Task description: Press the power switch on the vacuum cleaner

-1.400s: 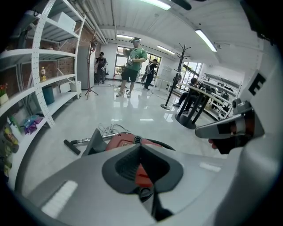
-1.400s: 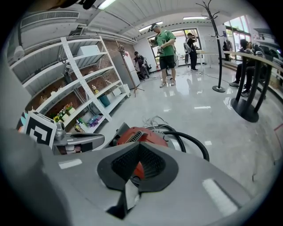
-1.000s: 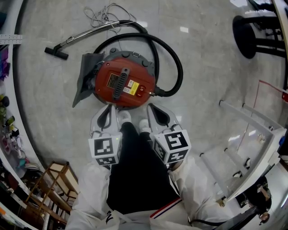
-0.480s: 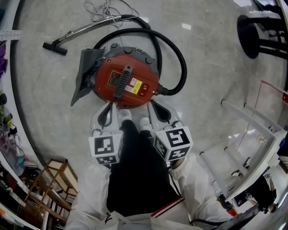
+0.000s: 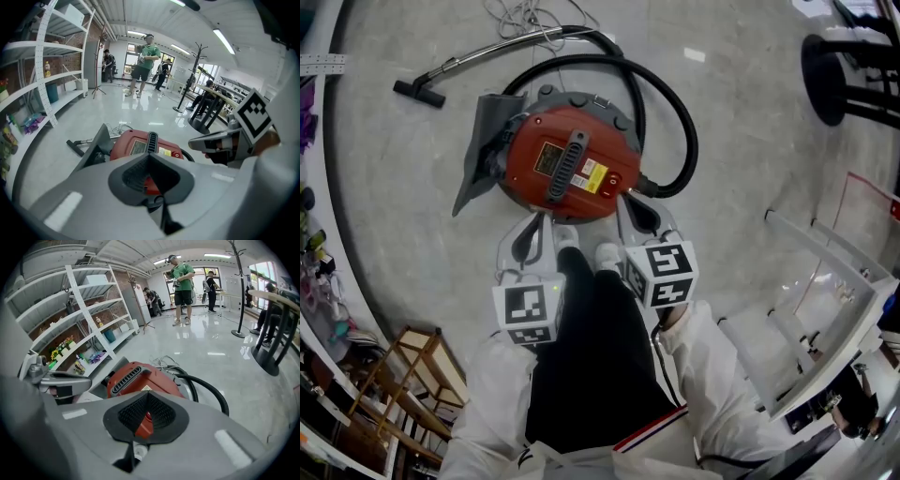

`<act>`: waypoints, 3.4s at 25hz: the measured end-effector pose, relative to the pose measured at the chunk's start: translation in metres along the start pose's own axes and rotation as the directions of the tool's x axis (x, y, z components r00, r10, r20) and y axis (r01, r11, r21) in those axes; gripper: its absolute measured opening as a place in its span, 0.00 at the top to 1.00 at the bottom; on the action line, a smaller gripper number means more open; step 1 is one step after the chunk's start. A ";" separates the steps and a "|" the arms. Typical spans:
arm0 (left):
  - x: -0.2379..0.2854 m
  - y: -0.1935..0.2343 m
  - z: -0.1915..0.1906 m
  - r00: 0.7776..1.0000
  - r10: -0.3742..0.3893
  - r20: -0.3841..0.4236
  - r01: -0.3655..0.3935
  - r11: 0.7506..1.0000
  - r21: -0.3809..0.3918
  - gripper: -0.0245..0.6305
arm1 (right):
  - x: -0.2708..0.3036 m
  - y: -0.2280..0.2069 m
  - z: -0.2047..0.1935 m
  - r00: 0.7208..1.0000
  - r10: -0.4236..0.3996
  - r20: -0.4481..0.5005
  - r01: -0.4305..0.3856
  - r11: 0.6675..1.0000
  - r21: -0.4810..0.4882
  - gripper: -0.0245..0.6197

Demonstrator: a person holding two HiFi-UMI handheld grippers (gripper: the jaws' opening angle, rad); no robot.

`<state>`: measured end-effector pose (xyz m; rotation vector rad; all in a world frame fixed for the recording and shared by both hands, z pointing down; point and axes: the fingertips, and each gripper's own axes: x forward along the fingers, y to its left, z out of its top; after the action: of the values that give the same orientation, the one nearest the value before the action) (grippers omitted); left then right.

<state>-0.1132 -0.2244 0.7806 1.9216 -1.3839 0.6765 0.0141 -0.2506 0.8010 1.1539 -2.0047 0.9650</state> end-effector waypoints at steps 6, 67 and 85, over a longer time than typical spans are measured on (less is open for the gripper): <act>-0.004 0.003 0.002 1.000 0.003 0.010 -0.003 1.000 -0.015 0.96 | 0.022 -0.006 -0.007 0.999 0.000 -0.033 -0.001 1.000 -0.024 0.96; -0.030 0.006 0.022 0.999 0.011 0.035 -0.011 1.000 -0.009 0.96 | 0.031 -0.022 -0.009 0.996 -0.009 -0.093 0.011 1.000 0.028 0.96; -0.118 -0.014 0.091 0.987 0.088 0.135 -0.087 0.996 -0.010 0.96 | -0.096 0.004 0.055 1.000 0.013 0.022 -0.014 1.000 0.004 0.96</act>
<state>-0.1333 -0.2196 0.6327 1.9435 -1.5600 0.5932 0.0429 -0.2527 0.6945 1.1595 -2.0317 0.9671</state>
